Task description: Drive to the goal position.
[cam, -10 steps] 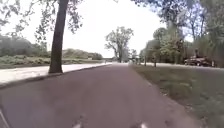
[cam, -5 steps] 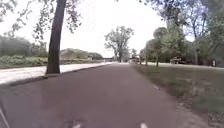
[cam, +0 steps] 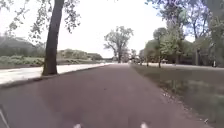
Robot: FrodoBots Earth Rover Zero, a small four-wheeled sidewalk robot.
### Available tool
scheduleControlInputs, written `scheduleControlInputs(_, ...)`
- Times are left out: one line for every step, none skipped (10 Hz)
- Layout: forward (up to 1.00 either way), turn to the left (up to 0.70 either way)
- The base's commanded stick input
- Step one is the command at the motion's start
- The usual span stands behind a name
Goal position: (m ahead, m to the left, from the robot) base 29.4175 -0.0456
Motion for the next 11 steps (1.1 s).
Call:
scheduleControlInputs(1.0,0.0)
scheduleControlInputs(1.0,0.0)
scheduleControlInputs(1.0,0.0)
scheduleControlInputs(1.0,0.0)
scheduleControlInputs(1.0,-0.07)
scheduleControlInputs(1.0,-0.12)
scheduleControlInputs(1.0,-0.39)
scheduleControlInputs(1.0,-0.4)
scheduleControlInputs(1.0,-0.4)
scheduleControlInputs(1.0,-0.07)
scheduleControlInputs(1.0,0.0)
